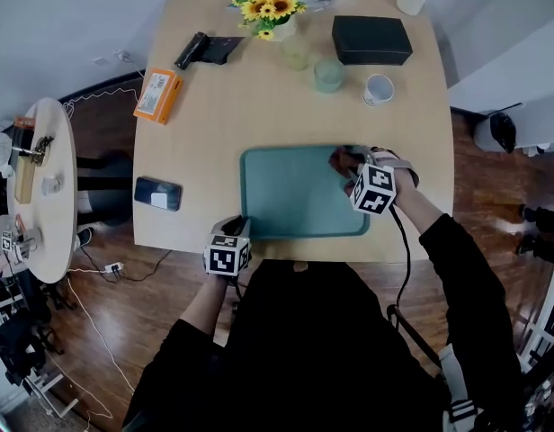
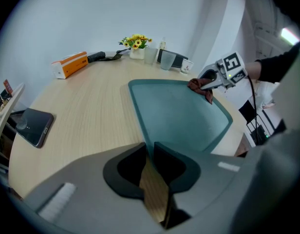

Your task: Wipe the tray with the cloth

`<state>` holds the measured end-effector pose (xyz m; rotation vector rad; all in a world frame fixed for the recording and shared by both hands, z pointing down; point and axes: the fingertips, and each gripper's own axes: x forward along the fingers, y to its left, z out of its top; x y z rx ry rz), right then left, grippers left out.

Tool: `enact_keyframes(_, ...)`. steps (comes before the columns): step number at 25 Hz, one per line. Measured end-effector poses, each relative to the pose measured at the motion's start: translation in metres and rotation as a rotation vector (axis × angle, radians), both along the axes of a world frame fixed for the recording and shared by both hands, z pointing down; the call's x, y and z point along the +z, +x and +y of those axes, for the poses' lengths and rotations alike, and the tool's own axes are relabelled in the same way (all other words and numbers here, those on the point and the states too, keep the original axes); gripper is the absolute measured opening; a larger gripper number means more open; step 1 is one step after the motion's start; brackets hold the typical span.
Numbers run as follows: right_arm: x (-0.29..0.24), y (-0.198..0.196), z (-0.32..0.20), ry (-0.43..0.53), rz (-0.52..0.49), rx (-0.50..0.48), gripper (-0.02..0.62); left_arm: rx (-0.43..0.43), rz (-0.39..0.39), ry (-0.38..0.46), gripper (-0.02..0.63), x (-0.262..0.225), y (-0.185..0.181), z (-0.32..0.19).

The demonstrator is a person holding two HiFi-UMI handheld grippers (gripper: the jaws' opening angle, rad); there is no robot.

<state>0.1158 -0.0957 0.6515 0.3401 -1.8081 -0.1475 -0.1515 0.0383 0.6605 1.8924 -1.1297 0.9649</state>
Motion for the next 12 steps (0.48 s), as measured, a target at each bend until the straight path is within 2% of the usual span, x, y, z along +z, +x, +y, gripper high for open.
enact_keyframes(6,-0.002,0.003,-0.032,0.009,0.011,0.021,0.114,-0.005,-0.004,0.003,0.037,0.001,-0.002,-0.002)
enact_keyframes(12,-0.005,0.001,0.007,0.018,-0.009,0.022,0.112,-0.008,-0.007,0.008,0.037,0.003,-0.004,-0.001)
